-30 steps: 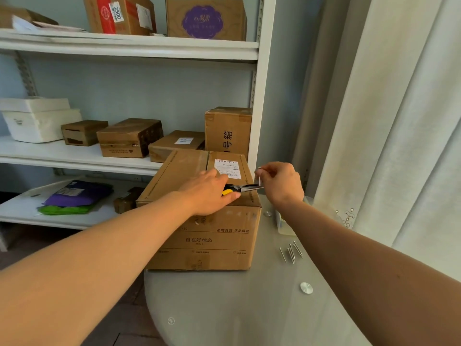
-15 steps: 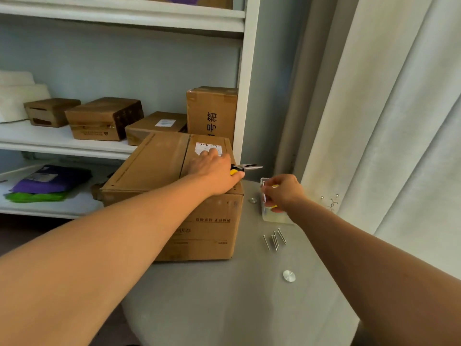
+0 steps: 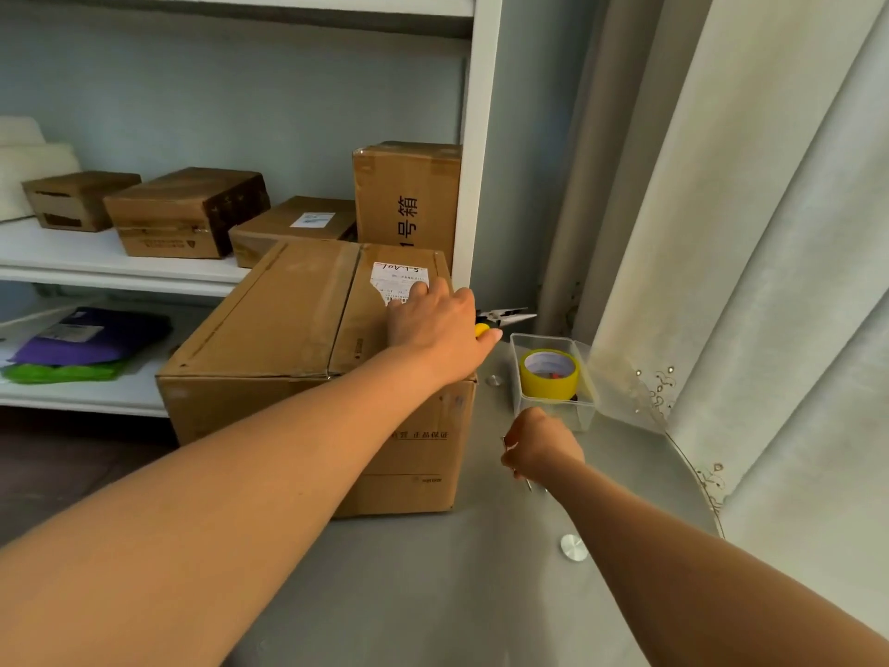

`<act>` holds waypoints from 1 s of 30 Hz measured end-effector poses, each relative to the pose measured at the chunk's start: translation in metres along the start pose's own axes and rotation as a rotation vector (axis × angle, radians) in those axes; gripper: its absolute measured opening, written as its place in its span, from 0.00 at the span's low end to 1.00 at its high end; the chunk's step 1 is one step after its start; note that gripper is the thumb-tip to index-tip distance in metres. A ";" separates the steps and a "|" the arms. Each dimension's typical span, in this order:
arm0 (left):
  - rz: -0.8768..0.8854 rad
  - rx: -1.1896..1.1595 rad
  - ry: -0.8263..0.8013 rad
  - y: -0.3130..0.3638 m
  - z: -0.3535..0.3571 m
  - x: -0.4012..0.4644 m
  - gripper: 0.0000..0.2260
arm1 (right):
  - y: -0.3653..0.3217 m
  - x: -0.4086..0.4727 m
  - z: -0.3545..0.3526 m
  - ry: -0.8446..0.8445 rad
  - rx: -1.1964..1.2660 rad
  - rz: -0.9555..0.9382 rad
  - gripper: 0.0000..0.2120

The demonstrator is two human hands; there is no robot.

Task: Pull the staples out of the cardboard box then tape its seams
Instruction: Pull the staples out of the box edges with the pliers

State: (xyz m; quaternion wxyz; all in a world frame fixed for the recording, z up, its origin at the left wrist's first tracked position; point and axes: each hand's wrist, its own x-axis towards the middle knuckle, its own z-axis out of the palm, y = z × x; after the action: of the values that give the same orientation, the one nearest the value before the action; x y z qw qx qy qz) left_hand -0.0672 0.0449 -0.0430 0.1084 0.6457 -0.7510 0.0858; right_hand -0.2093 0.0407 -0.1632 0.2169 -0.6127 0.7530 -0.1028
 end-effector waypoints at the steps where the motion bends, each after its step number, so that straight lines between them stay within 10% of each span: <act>1: 0.000 -0.005 0.003 0.000 0.000 0.000 0.27 | 0.001 -0.001 0.001 0.004 -0.044 -0.010 0.14; 11: -0.002 0.006 -0.005 0.001 0.000 -0.004 0.27 | 0.012 -0.009 0.005 0.075 -0.345 -0.032 0.16; 30: 0.059 -0.117 -0.248 -0.061 -0.034 -0.038 0.21 | -0.076 -0.041 -0.054 0.157 0.163 -0.424 0.27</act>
State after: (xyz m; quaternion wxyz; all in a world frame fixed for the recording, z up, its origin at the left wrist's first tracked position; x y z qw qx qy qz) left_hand 0.0007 0.0807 -0.0212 0.0493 0.6214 -0.7811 -0.0354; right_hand -0.1608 0.0575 -0.0753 0.1801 -0.7278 0.6111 -0.2538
